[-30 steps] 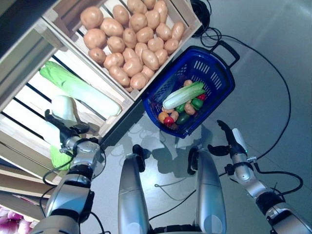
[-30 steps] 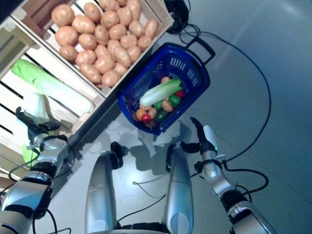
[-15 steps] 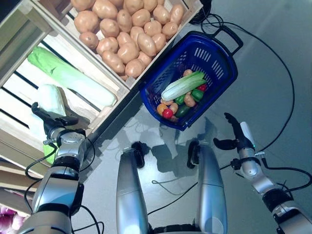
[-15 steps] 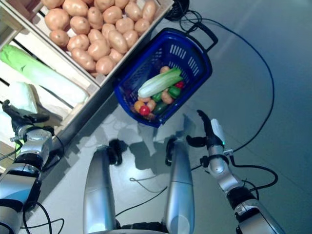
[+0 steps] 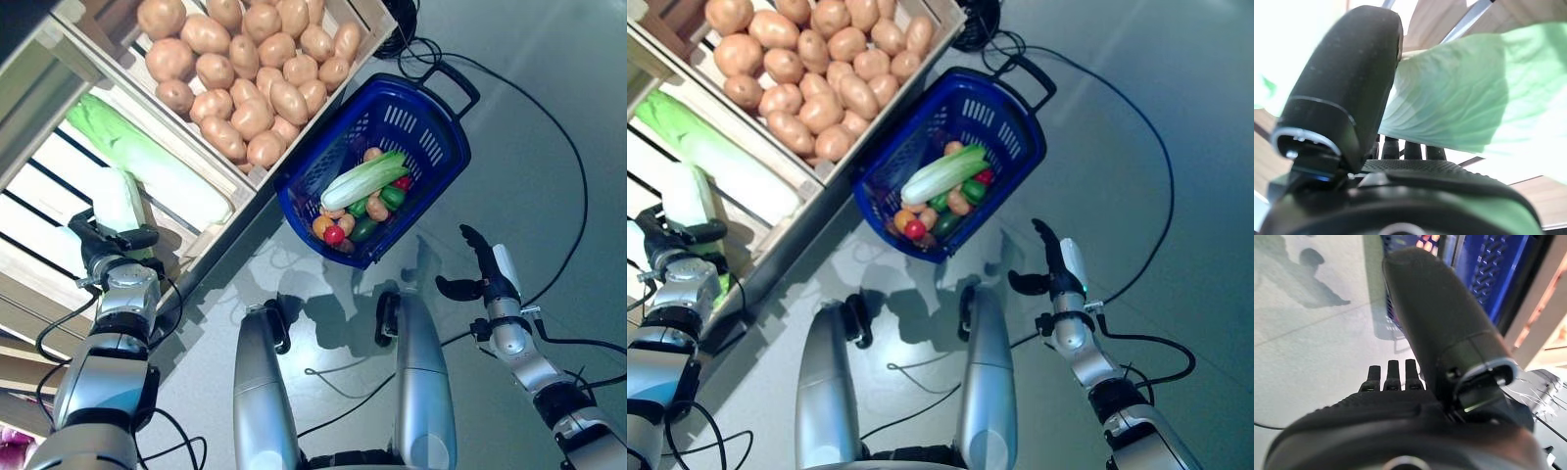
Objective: Put vegetables into the basket
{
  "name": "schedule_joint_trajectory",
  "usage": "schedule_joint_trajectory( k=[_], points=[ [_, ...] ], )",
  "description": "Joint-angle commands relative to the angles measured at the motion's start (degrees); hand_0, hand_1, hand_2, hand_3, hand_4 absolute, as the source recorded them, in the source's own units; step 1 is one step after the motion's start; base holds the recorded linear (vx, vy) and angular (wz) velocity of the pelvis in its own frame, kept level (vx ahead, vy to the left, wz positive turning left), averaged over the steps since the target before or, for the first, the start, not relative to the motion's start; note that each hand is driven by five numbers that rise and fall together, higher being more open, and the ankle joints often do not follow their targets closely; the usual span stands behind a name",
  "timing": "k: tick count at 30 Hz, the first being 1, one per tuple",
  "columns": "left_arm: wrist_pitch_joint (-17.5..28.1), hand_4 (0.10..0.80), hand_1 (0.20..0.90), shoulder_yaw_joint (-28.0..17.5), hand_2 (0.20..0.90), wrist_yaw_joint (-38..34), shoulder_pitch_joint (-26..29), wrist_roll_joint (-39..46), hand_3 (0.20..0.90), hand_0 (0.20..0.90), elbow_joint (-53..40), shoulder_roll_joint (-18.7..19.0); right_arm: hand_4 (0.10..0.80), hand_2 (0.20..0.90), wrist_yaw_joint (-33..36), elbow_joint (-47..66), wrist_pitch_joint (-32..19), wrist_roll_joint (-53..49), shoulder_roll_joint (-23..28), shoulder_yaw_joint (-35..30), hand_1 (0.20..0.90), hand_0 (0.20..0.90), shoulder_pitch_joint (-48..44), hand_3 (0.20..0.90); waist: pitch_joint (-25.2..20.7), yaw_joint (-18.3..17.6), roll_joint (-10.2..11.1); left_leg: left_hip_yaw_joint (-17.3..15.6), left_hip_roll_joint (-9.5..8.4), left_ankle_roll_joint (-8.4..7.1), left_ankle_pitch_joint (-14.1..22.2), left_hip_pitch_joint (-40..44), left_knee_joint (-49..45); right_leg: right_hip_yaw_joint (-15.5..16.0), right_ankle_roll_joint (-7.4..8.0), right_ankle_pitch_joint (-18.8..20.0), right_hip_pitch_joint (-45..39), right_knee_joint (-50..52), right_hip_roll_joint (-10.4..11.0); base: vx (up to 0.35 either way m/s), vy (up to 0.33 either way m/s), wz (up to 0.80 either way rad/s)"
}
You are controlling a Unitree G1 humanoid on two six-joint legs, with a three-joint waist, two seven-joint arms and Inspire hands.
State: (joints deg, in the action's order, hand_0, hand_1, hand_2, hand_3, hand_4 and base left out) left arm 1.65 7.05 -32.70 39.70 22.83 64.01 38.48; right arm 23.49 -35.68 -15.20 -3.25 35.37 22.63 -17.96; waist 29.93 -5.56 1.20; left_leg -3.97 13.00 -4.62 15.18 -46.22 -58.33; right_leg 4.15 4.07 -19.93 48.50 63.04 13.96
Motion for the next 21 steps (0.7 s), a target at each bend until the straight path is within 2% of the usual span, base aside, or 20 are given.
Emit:
schedule_joint_trajectory(
  k=[1, 6, 7, 8, 9, 10, 11, 13, 15, 17, 19, 20, 21],
  points=[
    [6.93, 0.4, 0.3, -0.43, 0.3, -2.13, -4.11, -1.75, 0.3, 0.3, -3.41, 4.12, 0.8, 0.9, -0.32, 5.36, -4.6, -3.27, 0.97, -3.42, 0.9, 0.9, -0.2, 0.9, -4.19, -0.86, -0.72, -3.47, 1.7, -0.46, 3.86, 11.6, 6.18, -1.85, 0.33, 2.56, -10.27, -8.58, 1.71, 0.078, -0.042, -0.04],
    [11.74, 0.4, 0.3, -2.06, 0.3, -3.52, -9.81, -4.61, 0.3, 0.3, -7.58, 1.93, 0.8, 0.9, -0.42, 6.3, -5.76, -2.43, -0.81, -3.76, 0.9, 0.9, 3.53, 0.9, -7.37, -0.26, -0.79, -4.79, 0.52, -0.25, 1.38, 19.68, 13.59, -0.24, 0.43, 4.28, -18.11, -14.61, 2.45, 0.097, -0.051, -0.03],
    [12.57, 0.4, 0.3, -2.58, 0.3, -4.03, -11.19, -5.62, 0.3, 0.3, -8.93, 1.36, 0.8, 0.9, -0.43, 6.53, -5.95, -1.9, -1.49, -3.81, 0.9, 0.9, 4.51, 0.9, -8.43, -0.03, -0.78, -5.26, 0.08, 0.28, -0.86, 21.29, 16.49, 0.47, 0.05, 6.3, -19.77, -17.37, 2.66, 0.107, -0.056, -0.03],
    [13.81, 0.4, 0.3, -3.19, 0.3, -4.65, -13.47, -7.07, 0.3, 0.3, -10.97, 0.21, 0.8, 0.9, -0.62, 6.79, -6.33, -1.24, -2.5, -3.91, 0.9, 0.9, 6.18, 0.9, -9.72, 0.42, -0.78, -5.3, -0.53, 0.4, -1.55, 24.0, 19.03, 1.14, 0.24, 6.9, -22.56, -19.74, 3.11, 0.075, -0.042, 0.04],
    [13.81, 0.4, 0.3, -3.19, 0.3, -4.65, -13.47, -7.07, 0.3, 0.3, -10.97, 0.21, 0.8, 0.9, -0.62, 6.79, -6.33, -1.24, -2.5, -3.91, 0.9, 0.9, 6.18, 0.9, -9.72, 0.42, -0.78, -5.3, -0.53, 0.4, -1.55, 24.0, 19.03, 1.14, 0.24, 6.9, -22.56, -19.74, 3.11, 0.192, -0.059, 0.09],
    [14.98, 0.4, 0.3, -3.95, 0.3, -6.33, -16.57, -8.3, 0.3, 0.3, -14.03, -1.69, 0.8, 0.9, -0.54, 7.27, -6.81, -0.68, -4.17, -3.9, 0.9, 0.9, 8.3, 0.9, -11.26, 0.91, -0.72, -5.23, -1.38, 0.51, -2.57, 27.55, 22.43, 2.06, 0.55, 7.81, -26.28, -23.1, 3.45, 0.121, -0.042, 0.07],
    [15.41, 0.4, 0.3, -4.13, 0.3, -6.56, -17.09, -8.54, 0.3, 0.3, -14.46, -2.06, 0.8, 0.9, -0.59, 7.4, -7.04, -0.61, -4.43, -3.93, 0.9, 0.9, 8.6, 0.9, -11.46, 0.97, -0.71, -5.18, -1.52, 0.52, -2.81, 28.1, 23.03, 2.22, 0.62, 8.02, -26.87, -23.69, 3.49, 0.228, -0.072, 0.01],
    [16.87, 0.4, 0.3, -6.11, 0.3, -7.83, -21.79, -10.63, 0.3, 0.3, -18.24, -5.09, 0.8, 0.9, -2.35, 8.46, -6.77, -0.87, -6.98, -4.56, 0.9, 0.9, 11.22, 0.9, -14.05, 1.69, -0.99, -5.18, -2.48, 0.58, -4.68, 32.97, 28.21, 3.82, 0.86, 9.6, -32.3, -29.39, 3.6, 0.196, -0.055, -0.01],
    [17.98, 0.4, 0.3, -7.2, 0.3, -8.24, -24.92, -12.08, 0.3, 0.3, -20.61, -7.16, 0.8, 0.9, -3.7, 9.08, -7.18, -1.18, -8.51, -5.2, 0.9, 0.9, 12.95, 0.9, -15.64, 2.13, -1.28, -5.49, -3.03, 0.48, -6.11, 35.95, 31.62, 4.76, 1.04, 10.66, -35.69, -33.11, 3.41, 0.211, -0.058, 0.03],
    [20.89, 0.4, 0.3, -9.1, 0.3, -6.96, -28.92, -14.17, 0.3, 0.3, -23.67, -9.41, 0.8, 0.9, -6.19, 10.41, -7.94, -1.24, -10.31, -6.12, 0.9, 0.9, 15.05, 0.9, -17.88, 2.51, -1.69, -6.25, -3.75, 0.26, -8.89, 41.38, 38.83, 6.14, 1.68, 12.99, -41.71, -40.99, 2.9, 0.236, -0.074, 0.03],
    [21.22, 0.4, 0.3, -9.33, 0.3, -6.69, -30.39, -15.25, 0.3, 0.3, -25.89, -9.61, 0.8, 0.9, -7.05, 11.08, -8.07, -1.48, -10.77, -6.39, 0.9, 0.9, 15.63, 0.9, -18.94, 2.68, -1.91, -6.52, -4.11, 0.23, -10.09, 43.13, 41.9, 6.67, 1.85, 14.01, -43.77, -44.28, 2.43, 0.132, -0.05, 0.1],
    [23.42, 0.4, 0.3, -10.05, 0.3, -4.53, -32.47, -15.35, 0.3, 0.3, -29.79, -9.74, 0.8, 0.9, -9.9, 12.23, -8.84, -3.78, -11.44, -6.97, 0.9, 0.9, 16.49, 0.9, -19.96, 2.97, -2.15, -6.5, -4.7, 0.06, -11.63, 46.12, 46.05, 7.18, 2.19, 15.19, -47.26, -48.6, 1.65, 0.114, -0.051, 0.1],
    [23.4, 0.4, 0.3, -10.07, 0.3, -4.51, -32.51, -15.34, 0.3, 0.3, -29.83, -9.74, 0.8, 0.9, -9.92, 12.25, -8.83, -3.8, -11.43, -6.96, 0.9, 0.9, 16.49, 0.9, -20.04, 2.95, -2.17, -6.51, -4.71, 0.07, -11.85, 46.11, 46.29, 7.23, 2.17, 15.45, -47.3, -48.91, 1.6, 0.148, -0.086, 0.1]
  ],
)
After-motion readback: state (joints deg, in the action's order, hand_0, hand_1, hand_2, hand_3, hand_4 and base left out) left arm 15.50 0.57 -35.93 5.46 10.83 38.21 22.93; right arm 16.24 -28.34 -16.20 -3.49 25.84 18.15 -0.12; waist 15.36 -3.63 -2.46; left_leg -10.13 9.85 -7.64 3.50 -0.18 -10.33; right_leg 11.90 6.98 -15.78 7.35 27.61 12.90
